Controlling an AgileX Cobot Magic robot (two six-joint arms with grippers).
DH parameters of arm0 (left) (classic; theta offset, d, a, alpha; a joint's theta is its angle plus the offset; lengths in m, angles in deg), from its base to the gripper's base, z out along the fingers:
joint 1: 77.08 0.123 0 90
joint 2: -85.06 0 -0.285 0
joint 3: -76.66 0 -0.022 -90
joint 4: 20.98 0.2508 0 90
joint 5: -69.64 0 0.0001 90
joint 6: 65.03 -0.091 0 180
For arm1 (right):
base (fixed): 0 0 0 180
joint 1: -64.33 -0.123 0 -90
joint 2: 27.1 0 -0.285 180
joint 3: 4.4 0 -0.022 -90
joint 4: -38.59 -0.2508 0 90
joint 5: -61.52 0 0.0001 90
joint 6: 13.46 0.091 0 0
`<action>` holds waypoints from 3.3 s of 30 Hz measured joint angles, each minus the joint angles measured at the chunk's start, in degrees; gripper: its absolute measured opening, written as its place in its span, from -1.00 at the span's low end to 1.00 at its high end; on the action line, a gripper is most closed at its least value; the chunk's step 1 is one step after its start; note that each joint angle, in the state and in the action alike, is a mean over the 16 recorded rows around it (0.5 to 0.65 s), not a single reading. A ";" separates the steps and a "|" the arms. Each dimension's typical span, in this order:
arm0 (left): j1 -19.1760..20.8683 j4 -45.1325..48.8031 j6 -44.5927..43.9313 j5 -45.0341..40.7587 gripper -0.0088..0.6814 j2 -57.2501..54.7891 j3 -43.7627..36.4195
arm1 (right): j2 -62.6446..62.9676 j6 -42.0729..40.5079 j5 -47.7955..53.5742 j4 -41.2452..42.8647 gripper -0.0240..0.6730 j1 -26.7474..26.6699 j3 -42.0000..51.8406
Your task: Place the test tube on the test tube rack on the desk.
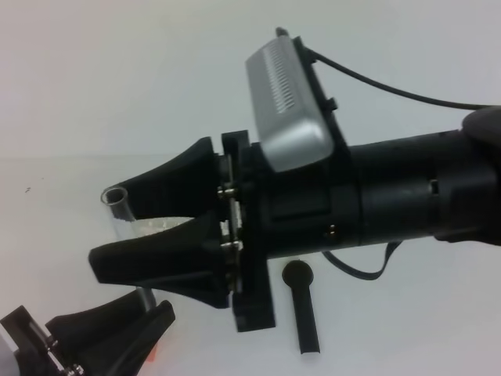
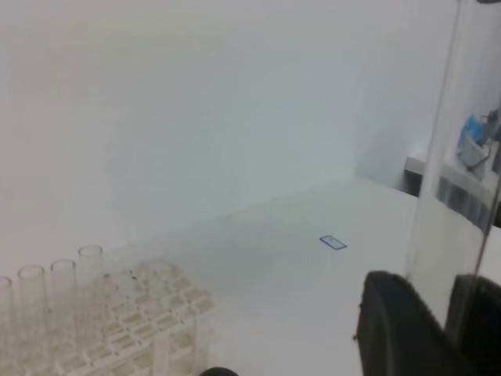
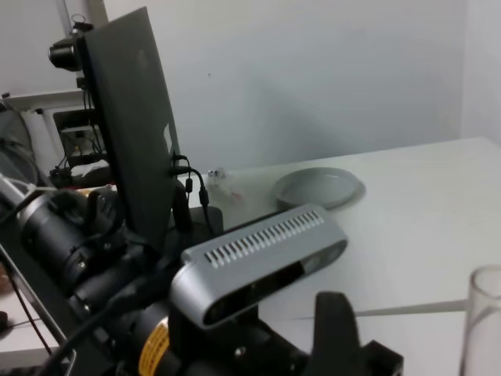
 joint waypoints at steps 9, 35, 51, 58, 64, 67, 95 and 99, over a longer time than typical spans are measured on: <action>0.00 0.00 0.08 0.04 -0.94 0.00 0.00 | -1.01 0.08 -2.59 -0.01 0.24 -2.37 -1.19; 0.00 0.06 0.25 0.08 -0.46 0.00 -0.03 | -1.06 -2.10 -6.06 -0.11 -0.57 -2.65 -1.34; 0.01 1.30 0.27 -2.99 -0.18 1.68 -0.03 | -1.06 -5.98 -16.47 -0.28 -0.57 -2.65 -1.34; 0.03 2.78 0.23 -8.89 -0.60 7.88 -0.02 | -1.06 -6.69 -25.30 -0.84 -0.57 -2.65 -1.34; 0.03 3.53 0.15 -16.51 -0.87 15.87 -0.02 | -1.06 -6.73 -29.67 -1.36 -0.57 -2.65 -1.34; 0.03 3.51 0.10 -21.24 -0.93 19.85 -0.02 | -1.06 -6.73 -30.59 -1.54 -0.57 -2.65 -1.34; 0.01 2.20 0.08 -36.91 -0.98 30.51 -0.03 | -1.06 -6.73 -31.07 -1.71 -0.57 -2.65 -1.34; 0.01 2.20 0.08 -36.91 -0.98 30.51 -0.03 | -1.06 -6.73 -31.07 -1.71 -0.57 -2.65 -1.34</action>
